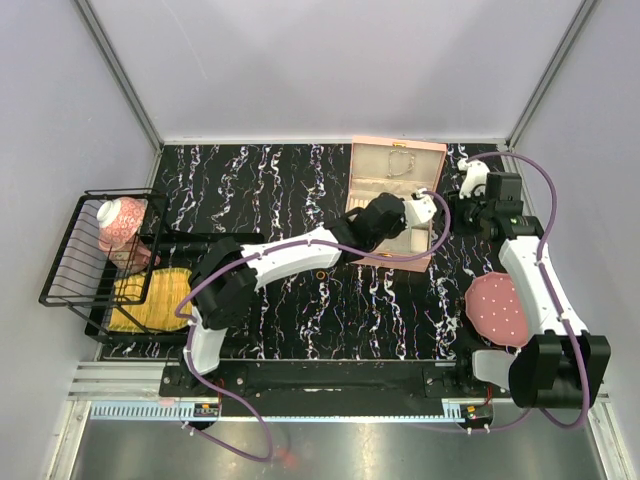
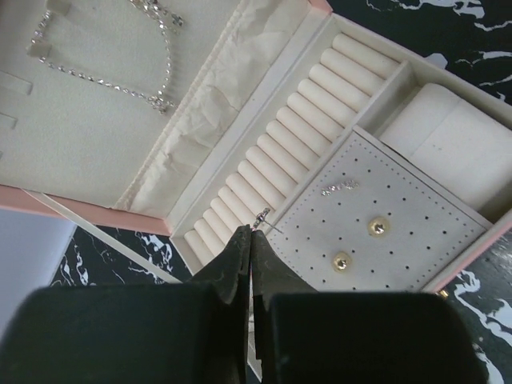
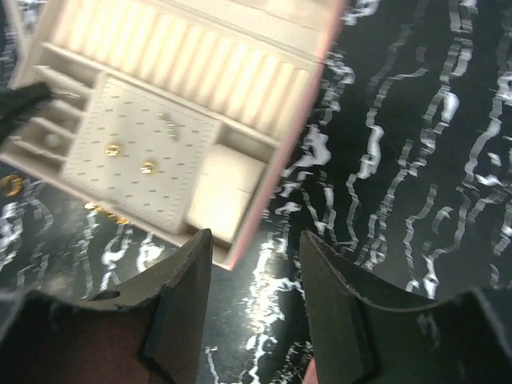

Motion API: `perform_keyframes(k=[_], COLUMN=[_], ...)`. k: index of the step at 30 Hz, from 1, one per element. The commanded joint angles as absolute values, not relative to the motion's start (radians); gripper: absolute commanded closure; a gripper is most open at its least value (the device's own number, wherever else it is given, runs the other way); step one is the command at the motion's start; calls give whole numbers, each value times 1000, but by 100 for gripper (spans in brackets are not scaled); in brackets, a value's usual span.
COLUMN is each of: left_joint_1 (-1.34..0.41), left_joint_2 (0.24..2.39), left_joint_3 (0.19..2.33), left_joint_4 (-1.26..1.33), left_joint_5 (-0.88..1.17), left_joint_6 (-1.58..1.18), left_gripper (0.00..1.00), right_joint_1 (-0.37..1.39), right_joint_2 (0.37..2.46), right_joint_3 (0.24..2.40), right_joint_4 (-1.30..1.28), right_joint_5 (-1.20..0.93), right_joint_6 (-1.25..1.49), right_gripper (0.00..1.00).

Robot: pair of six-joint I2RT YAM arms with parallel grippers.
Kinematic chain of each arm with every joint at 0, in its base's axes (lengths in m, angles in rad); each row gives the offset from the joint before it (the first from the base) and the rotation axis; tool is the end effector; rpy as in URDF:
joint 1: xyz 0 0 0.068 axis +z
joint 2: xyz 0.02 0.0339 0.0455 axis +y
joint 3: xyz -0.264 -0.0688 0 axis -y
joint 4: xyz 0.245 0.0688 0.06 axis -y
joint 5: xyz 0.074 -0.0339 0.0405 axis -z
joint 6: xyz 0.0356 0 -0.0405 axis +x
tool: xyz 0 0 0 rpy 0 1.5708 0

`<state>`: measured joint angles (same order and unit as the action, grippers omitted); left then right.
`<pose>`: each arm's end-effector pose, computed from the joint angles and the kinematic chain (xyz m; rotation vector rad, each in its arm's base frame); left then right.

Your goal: Organize the mixed jewelry

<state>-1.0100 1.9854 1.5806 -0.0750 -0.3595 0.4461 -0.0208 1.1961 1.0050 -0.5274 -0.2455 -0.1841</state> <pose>0.2608 -0.3917 0.2643 1.1694 1.6442 0.0114 0.2571 0.0033 0.3001 -0.3113 2.2478 0.1729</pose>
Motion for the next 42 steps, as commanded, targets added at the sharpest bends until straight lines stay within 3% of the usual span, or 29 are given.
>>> perform_keyframes(k=[1,16,42], left_joint_1=[-1032,-1108,-1112], left_joint_2=[1898,1747,1752], left_joint_3=[1618,1549,1528], left_joint_4=[-133,-212,-196], left_joint_5=[-337,-383,-391], left_joint_6=[379,382,390], left_gripper=[100,100,100], right_joint_1=[-25,-25,-26], right_joint_2=[1256,1459,1496], right_joint_3=[1113,1258,1256], right_joint_4=[-574,-581,-595], right_joint_5=[-526,-942,-1135], right_joint_6=[-152,-51,-46], right_gripper=[45,48,51])
